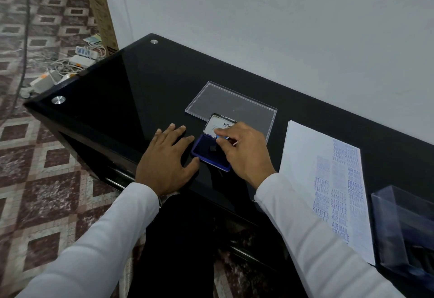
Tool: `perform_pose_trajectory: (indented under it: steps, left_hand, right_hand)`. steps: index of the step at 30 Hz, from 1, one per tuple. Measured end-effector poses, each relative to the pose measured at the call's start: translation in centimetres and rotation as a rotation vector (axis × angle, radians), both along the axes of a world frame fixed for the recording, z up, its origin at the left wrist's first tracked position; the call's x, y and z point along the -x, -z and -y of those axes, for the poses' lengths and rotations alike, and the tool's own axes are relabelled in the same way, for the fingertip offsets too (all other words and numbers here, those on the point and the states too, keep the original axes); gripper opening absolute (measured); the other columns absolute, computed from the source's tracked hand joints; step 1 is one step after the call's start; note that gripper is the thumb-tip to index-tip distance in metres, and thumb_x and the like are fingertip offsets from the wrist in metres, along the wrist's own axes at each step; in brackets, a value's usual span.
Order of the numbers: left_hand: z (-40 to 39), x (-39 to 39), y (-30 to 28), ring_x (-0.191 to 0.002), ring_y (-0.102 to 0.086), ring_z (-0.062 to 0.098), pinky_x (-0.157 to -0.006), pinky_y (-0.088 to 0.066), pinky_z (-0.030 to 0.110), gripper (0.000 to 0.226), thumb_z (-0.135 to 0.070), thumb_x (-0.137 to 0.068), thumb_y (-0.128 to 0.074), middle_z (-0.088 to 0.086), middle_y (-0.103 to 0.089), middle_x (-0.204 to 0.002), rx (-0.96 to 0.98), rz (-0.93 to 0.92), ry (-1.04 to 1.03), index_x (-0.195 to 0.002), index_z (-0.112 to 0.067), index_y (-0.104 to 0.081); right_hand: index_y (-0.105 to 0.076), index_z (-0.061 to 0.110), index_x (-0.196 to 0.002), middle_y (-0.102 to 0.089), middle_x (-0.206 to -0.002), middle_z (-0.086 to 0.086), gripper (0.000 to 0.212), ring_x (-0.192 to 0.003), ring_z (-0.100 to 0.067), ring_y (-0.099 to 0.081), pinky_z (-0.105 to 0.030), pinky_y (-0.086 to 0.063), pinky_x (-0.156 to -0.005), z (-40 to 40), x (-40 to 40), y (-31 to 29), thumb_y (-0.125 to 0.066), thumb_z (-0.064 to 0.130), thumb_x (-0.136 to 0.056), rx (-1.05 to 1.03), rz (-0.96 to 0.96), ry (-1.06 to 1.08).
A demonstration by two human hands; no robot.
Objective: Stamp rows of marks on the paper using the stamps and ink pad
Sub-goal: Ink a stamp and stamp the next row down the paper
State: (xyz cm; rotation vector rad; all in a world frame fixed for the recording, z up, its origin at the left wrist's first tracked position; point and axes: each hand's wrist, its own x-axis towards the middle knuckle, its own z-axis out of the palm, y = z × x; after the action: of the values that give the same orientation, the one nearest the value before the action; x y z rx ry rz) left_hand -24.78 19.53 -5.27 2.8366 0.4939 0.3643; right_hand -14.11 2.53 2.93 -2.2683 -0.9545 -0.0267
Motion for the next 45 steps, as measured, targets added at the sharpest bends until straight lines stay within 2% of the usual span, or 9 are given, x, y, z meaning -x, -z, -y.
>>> perform_pose_trajectory:
  steps: [5, 16, 21, 30, 34, 40, 42, 45]
  left_hand:
    - [0.05, 0.08, 0.03, -0.152, -0.021, 0.022, -0.123, -0.005, 0.04, 0.072, -0.068, -0.087, -0.035, 0.001, -0.036, -0.16, 0.006, 0.011, 0.001, -0.146, -0.029, -0.049]
    - [-0.06, -0.04, 0.07, -0.152, -0.022, 0.022, -0.123, -0.005, 0.041, 0.073, -0.069, -0.086, -0.033, 0.001, -0.037, -0.159, 0.009, 0.012, 0.0, -0.145, -0.03, -0.049]
    - [0.02, -0.08, 0.07, -0.152, -0.021, 0.022, -0.122, -0.004, 0.04, 0.073, -0.07, -0.086, -0.033, 0.001, -0.036, -0.16, 0.005, 0.005, -0.002, -0.146, -0.03, -0.048]
    - [0.07, 0.03, 0.09, -0.151, -0.022, 0.021, -0.123, -0.005, 0.04, 0.071, -0.068, -0.087, -0.035, 0.001, -0.038, -0.159, 0.003, 0.02, -0.005, -0.145, -0.03, -0.049]
    - [0.06, 0.03, 0.08, -0.151, -0.023, 0.022, -0.123, -0.006, 0.041, 0.071, -0.068, -0.087, -0.035, 0.001, -0.038, -0.158, 0.003, 0.022, -0.004, -0.145, -0.03, -0.05]
    - [0.11, 0.12, 0.07, -0.151, -0.025, 0.022, -0.124, -0.01, 0.043, 0.069, -0.065, -0.087, -0.038, 0.001, -0.041, -0.157, 0.01, 0.044, -0.002, -0.143, -0.028, -0.052]
    - [0.08, 0.05, 0.1, -0.151, -0.025, 0.022, -0.124, -0.009, 0.042, 0.07, -0.066, -0.086, -0.037, 0.001, -0.04, -0.157, 0.007, 0.039, -0.003, -0.143, -0.028, -0.052]
    - [0.01, 0.0, 0.16, -0.151, -0.024, 0.022, -0.124, -0.008, 0.042, 0.072, -0.067, -0.086, -0.035, 0.001, -0.039, -0.158, 0.0, 0.024, -0.003, -0.144, -0.029, -0.051]
  right_hand:
    - [-0.073, 0.017, -0.119, -0.068, -0.112, 0.0, 0.026, -0.099, -0.012, -0.063, -0.027, -0.051, -0.093, -0.11, 0.02, 0.04, -0.067, 0.019, -0.094, 0.003, -0.007, 0.001]
    - [-0.075, 0.017, -0.107, -0.068, -0.109, 0.002, 0.02, -0.091, -0.008, -0.061, -0.022, -0.053, -0.084, 0.12, 0.42, -0.43, -0.072, 0.018, -0.087, -0.005, -0.073, 0.014]
    - [-0.075, 0.017, -0.111, -0.068, -0.111, 0.003, 0.022, -0.091, -0.007, -0.061, -0.02, -0.052, -0.085, 0.03, 0.3, -0.08, -0.07, 0.019, -0.09, -0.017, -0.051, 0.018]
    - [-0.072, 0.016, -0.12, -0.069, -0.116, -0.001, 0.027, -0.101, -0.015, -0.064, -0.034, -0.053, -0.095, 0.01, 0.12, 0.12, -0.068, 0.021, -0.093, -0.003, -0.048, 0.009]
    - [-0.073, 0.017, -0.117, -0.069, -0.116, 0.0, 0.026, -0.1, -0.012, -0.063, -0.028, -0.053, -0.093, 0.19, 0.27, -0.23, -0.07, 0.02, -0.092, -0.009, -0.061, 0.008]
    - [-0.076, 0.017, -0.108, -0.069, -0.108, 0.003, 0.021, -0.091, -0.005, -0.06, -0.008, -0.045, -0.079, 0.31, 0.32, -0.39, -0.072, 0.017, -0.088, -0.009, -0.074, 0.002]
    - [-0.076, 0.017, -0.107, -0.069, -0.108, 0.002, 0.02, -0.091, -0.006, -0.06, -0.01, -0.047, -0.08, 0.35, 0.33, -0.38, -0.072, 0.017, -0.088, -0.015, -0.076, 0.0]
    - [-0.076, 0.017, -0.108, -0.069, -0.109, 0.001, 0.02, -0.093, -0.008, -0.062, -0.02, -0.053, -0.085, 0.36, 0.37, -0.43, -0.072, 0.017, -0.088, -0.014, -0.08, -0.003]
